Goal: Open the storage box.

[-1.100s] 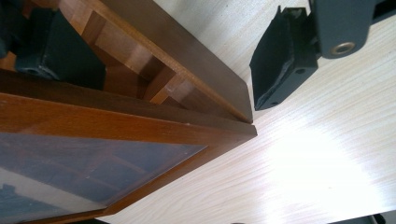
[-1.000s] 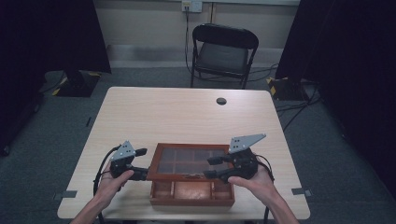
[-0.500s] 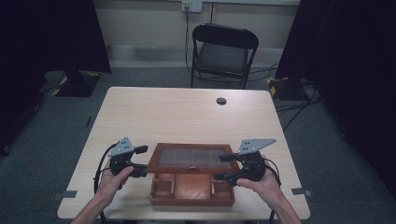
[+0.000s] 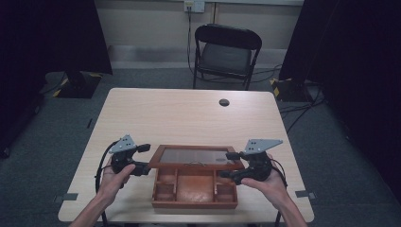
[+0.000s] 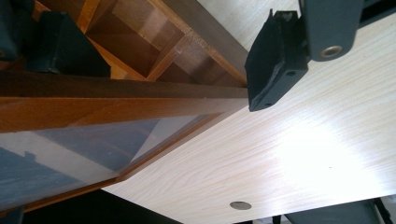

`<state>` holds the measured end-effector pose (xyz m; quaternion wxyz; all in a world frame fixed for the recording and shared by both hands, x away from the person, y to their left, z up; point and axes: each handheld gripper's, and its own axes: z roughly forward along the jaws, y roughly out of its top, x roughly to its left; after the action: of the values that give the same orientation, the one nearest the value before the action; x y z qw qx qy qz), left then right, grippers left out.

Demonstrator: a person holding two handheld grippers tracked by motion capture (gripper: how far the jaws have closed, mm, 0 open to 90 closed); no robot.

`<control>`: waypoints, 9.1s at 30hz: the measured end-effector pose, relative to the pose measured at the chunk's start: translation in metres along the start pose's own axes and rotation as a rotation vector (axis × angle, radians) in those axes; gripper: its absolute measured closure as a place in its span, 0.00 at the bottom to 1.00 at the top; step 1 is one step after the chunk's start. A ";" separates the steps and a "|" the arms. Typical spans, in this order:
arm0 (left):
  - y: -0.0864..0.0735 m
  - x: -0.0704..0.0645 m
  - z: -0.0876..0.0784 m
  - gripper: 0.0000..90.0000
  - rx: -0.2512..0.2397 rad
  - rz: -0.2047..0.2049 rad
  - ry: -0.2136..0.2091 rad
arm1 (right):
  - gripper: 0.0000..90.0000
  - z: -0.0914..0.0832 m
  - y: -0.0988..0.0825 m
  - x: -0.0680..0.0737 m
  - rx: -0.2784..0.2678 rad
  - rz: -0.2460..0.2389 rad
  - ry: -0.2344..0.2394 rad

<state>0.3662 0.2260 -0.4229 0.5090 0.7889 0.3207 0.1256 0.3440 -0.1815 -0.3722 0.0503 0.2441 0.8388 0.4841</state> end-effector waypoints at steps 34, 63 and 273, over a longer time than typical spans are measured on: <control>0.019 0.010 0.008 0.35 -0.021 -0.050 -0.019 | 0.49 -0.002 -0.001 -0.038 -0.113 0.076 -0.079; 0.039 0.014 0.018 0.45 -0.072 -0.015 -0.062 | 0.52 0.001 0.010 -0.056 -0.173 0.112 -0.094; 0.000 0.091 0.102 0.36 0.149 -0.315 -0.044 | 0.29 0.103 -0.031 -0.154 -0.019 0.460 -0.304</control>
<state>0.4890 0.2103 -0.4804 0.4696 0.7670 0.4373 0.0030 0.5006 -0.1834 -0.4760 0.0665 0.4975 0.7394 0.4487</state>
